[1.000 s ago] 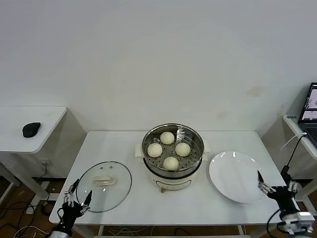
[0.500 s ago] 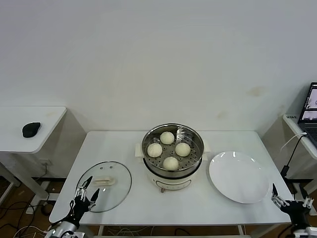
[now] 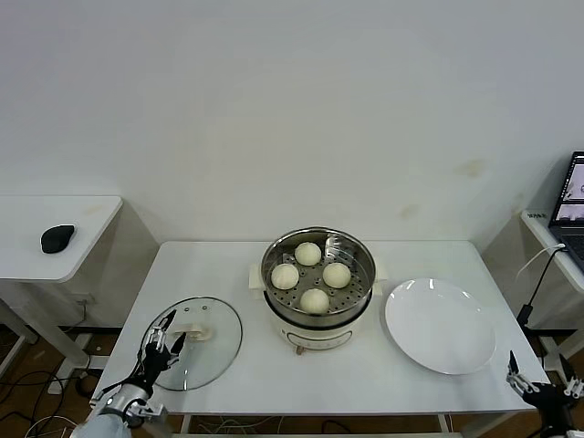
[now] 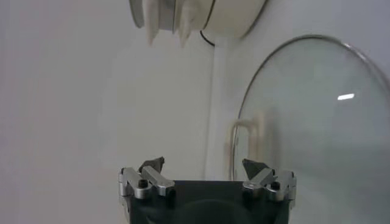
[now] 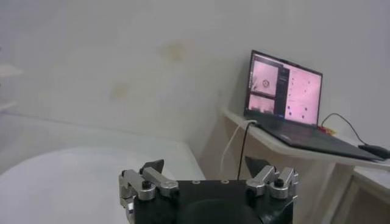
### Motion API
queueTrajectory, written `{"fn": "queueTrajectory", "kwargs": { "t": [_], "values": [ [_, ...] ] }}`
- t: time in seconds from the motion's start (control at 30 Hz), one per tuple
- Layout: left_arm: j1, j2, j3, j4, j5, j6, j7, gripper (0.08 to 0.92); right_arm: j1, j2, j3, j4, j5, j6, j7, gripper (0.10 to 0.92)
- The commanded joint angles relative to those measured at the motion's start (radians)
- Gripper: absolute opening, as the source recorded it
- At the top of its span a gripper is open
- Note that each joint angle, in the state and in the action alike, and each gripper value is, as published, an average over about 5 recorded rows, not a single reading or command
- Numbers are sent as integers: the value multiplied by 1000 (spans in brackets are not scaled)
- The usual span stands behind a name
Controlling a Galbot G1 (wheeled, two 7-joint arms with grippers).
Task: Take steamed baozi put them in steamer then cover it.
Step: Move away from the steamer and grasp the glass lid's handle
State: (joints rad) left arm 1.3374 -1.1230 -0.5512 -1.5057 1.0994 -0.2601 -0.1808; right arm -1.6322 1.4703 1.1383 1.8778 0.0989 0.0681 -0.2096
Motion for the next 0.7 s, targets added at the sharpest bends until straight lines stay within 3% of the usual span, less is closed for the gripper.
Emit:
{"fn": "queueTrajectory", "kwargs": {
  "t": [0.03,0.47,0.57,0.7],
  "values": [
    [-103,3,29,76,16,3,5,823,-5,9,2,-5,-21,3,2,823],
    [-148,-10,59,135,11,11,8,822,-6,14,-9,-15,-49,11,0,823],
    [-149,-10,61,144,10,10,9,790,-6,16,-12,-17,-52,13,0,823],
    [-147,-11,62,149,9,9,8,679,-6,18,-17,-18,-56,14,-1,823]
  ]
}}
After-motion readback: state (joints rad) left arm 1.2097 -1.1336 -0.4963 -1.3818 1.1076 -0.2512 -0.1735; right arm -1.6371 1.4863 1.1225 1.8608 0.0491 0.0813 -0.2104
